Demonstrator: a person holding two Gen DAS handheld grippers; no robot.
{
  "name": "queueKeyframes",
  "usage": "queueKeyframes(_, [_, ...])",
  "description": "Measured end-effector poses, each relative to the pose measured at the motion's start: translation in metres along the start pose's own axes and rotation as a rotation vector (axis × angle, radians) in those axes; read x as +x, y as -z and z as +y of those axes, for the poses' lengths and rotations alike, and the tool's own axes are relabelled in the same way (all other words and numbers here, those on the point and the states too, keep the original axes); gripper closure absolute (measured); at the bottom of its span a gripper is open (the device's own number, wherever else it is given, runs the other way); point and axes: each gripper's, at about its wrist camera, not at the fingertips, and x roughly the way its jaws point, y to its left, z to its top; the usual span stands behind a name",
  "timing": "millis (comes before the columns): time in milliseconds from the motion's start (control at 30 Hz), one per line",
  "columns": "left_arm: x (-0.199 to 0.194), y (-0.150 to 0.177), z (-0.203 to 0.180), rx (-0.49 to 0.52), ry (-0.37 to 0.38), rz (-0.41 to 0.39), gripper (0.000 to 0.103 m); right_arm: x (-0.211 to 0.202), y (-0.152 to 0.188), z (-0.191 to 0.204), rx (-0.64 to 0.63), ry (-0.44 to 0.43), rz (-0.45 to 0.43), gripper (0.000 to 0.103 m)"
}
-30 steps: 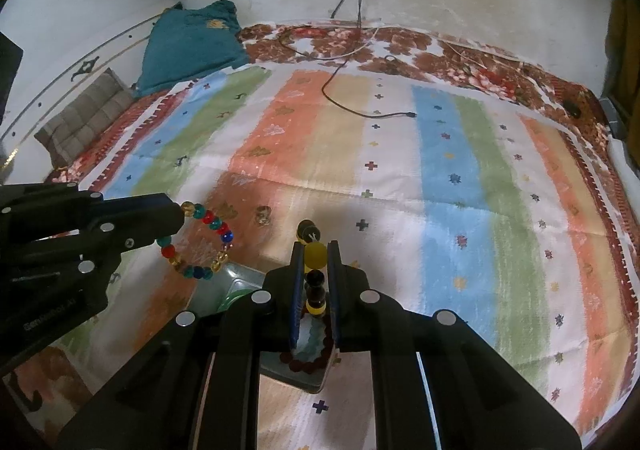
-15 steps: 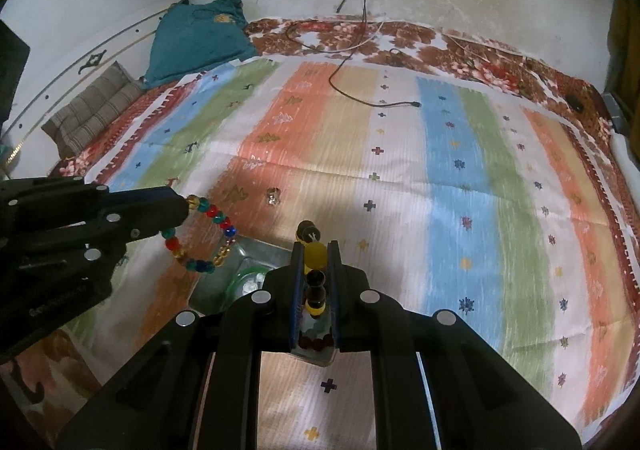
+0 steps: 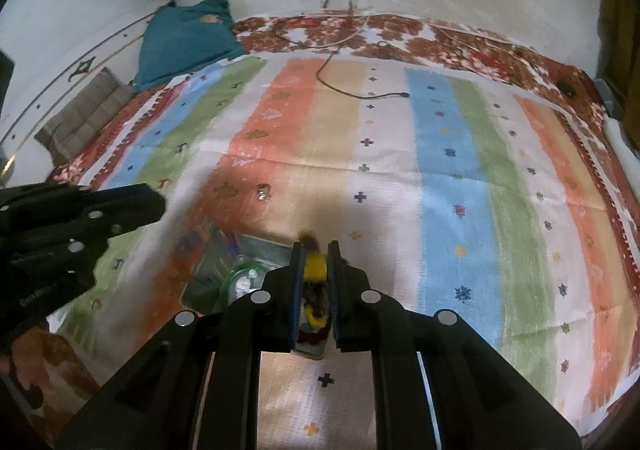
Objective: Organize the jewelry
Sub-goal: 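Open the left gripper over the tin while the right releases its bracelet inside, then move both open grippers toward the small silver rings on the cloth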
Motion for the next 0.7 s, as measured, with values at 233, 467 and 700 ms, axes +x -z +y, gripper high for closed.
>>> queueKeyframes(233, [0.003, -0.003, 0.013, -0.046, -0.006, 0.004, 0.069, 0.007, -0.001, -0.006, 0.028, 0.014, 0.037, 0.07])
queueKeyframes(467, [0.023, -0.011, 0.031, -0.108, -0.011, 0.051, 0.062, 0.016, -0.005, -0.004, 0.016, 0.02, 0.054, 0.06])
queueKeyframes(700, [0.048, -0.026, 0.04, -0.118, -0.056, 0.098, 0.054, 0.03, -0.015, 0.001, -0.002, 0.013, 0.071, 0.055])
